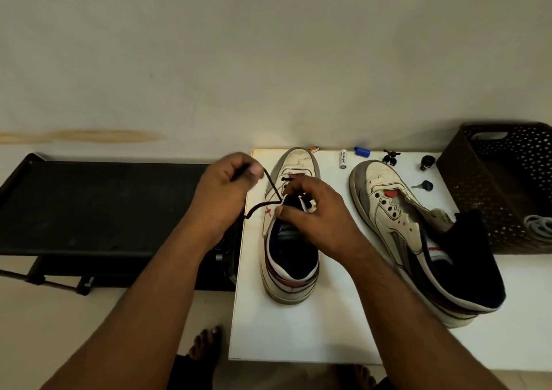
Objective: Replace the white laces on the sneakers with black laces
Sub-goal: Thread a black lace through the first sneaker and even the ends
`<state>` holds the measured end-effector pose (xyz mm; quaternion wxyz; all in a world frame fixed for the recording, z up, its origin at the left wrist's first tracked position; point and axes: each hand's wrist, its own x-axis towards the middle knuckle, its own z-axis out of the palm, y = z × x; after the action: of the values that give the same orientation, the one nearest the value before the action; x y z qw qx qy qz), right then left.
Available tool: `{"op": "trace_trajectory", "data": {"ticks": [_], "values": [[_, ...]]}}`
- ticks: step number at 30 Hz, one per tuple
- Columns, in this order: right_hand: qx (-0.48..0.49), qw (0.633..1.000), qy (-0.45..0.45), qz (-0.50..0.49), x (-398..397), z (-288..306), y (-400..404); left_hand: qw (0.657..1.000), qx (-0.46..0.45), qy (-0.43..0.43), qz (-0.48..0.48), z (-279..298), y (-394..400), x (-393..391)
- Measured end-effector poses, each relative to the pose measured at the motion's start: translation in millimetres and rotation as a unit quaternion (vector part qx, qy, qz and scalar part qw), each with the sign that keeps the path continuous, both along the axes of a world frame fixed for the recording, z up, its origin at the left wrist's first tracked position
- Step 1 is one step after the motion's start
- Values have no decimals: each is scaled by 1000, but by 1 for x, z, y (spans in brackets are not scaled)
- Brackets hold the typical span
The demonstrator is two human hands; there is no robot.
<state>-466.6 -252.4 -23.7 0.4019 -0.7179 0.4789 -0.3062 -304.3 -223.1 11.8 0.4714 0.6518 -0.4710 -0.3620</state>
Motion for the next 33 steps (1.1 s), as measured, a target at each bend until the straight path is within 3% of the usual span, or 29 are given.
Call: {"op": "trace_trajectory", "data": {"ticks": [1,3,4,5,6,8,10,14,17,22,24,27,29,31,33], "values": [[7,1000,-2,1,0,0,0,986,-30,155,53,2,-2,-3],[15,1000,-5,5,-1,0,1,889,-52,439,118,6,-4,-7],[15,1000,-6,7,-1,0,1,831,-41,537,136,6,-5,-8],[15,1000,-9,9,-1,0,1,797,-21,585,150,5,-6,-7],[16,1000,-13,9,-1,0,0,794,2,586,161,3,-7,-6],[22,1000,-18,12,-2,1,-1,841,41,514,161,0,-8,-6],[28,999,-20,20,-2,1,-2,898,78,416,122,0,-8,-9],[47,998,-27,33,-8,2,-6,969,160,182,55,-8,-7,-8],[93,994,-37,40,-21,4,-11,978,206,9,22,-10,-2,-5],[125,990,-50,39,-31,5,-17,943,302,-128,-59,-15,2,-5],[121,991,-51,33,-31,4,-18,951,285,-100,-72,-23,-2,-6],[114,992,-54,21,-32,4,-17,980,151,127,-28,-17,-9,-16],[100,992,-80,-1,-29,5,-16,972,21,232,2,-9,-12,-22],[89,984,-154,-22,-25,8,-14,977,-58,205,-22,5,-7,-29],[34,982,-187,-9,-22,12,-13,988,-89,99,-84,12,-2,-35]]}}
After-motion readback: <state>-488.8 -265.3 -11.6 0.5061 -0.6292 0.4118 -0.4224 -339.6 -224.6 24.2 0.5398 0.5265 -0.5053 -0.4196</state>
